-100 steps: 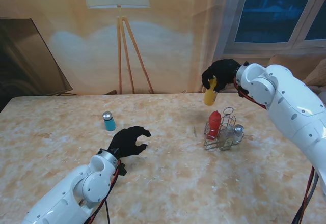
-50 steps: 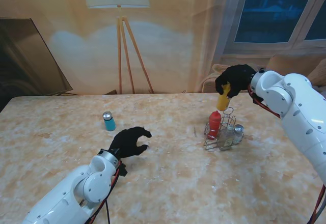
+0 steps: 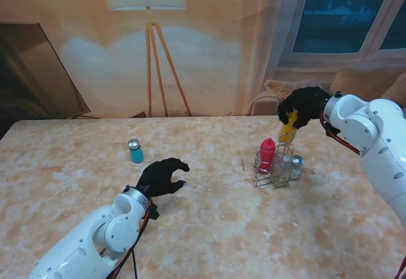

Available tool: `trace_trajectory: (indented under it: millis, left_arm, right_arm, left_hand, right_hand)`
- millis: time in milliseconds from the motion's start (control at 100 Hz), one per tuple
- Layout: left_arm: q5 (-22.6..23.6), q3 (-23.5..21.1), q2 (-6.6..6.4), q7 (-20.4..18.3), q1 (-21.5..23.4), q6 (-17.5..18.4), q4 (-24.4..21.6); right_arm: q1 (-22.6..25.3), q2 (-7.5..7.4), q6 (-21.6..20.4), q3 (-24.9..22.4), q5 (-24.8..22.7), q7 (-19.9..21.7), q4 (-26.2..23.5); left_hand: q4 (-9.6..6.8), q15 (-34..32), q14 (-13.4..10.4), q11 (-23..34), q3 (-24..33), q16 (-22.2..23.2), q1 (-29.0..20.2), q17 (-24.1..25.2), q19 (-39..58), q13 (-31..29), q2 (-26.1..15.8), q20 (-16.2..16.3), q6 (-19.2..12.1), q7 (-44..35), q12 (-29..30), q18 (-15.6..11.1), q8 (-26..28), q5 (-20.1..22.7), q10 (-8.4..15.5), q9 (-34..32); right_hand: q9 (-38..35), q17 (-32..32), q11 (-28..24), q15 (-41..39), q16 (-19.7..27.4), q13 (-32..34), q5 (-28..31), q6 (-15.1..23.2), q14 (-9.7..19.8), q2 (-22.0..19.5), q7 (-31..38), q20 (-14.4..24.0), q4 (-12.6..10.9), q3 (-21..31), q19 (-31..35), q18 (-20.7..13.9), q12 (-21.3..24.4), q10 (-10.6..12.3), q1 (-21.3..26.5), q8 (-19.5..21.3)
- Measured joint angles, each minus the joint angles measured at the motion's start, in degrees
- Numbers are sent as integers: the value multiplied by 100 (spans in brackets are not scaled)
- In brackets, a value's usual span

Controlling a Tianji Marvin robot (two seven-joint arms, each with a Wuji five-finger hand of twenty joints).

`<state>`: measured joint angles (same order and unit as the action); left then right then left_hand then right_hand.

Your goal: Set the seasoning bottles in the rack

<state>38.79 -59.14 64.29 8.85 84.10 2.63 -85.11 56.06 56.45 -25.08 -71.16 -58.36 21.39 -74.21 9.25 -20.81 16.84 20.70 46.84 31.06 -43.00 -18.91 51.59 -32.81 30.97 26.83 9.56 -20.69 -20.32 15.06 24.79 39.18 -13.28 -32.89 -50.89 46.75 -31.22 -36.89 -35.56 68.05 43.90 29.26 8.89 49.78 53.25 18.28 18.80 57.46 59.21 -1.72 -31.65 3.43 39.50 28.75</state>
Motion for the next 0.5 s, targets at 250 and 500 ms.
trace_trajectory:
  millis: [250, 500]
  left_arm:
    - [-2, 12, 0, -7, -4, -7, 1]
    - [-22, 33, 0, -15, -19, -38, 8]
  right_arm:
    - [33, -18, 15, -17, 91, -64, 45]
    - [21, -18, 84, 27, 242, -30, 159]
  left_hand:
    - [0, 0, 0, 0, 0, 0, 0, 0, 0, 0, 0, 0, 0, 0, 0, -1, 0, 0, 0, 0]
    - [0, 0, 0, 0, 0, 0, 0, 0, 0, 0, 0, 0, 0, 0, 0, -1, 0, 0, 0, 0]
  right_hand:
    - [-8, 0, 63, 0, -4, 4, 9, 31, -1, 0, 16, 2, 0, -2, 0, 0, -133, 0, 0, 12]
    - [-51, 0, 111, 0, -10, 10, 46, 54, -11, 0, 18, 54, 0, -5, 2, -1, -134, 0, 0, 29]
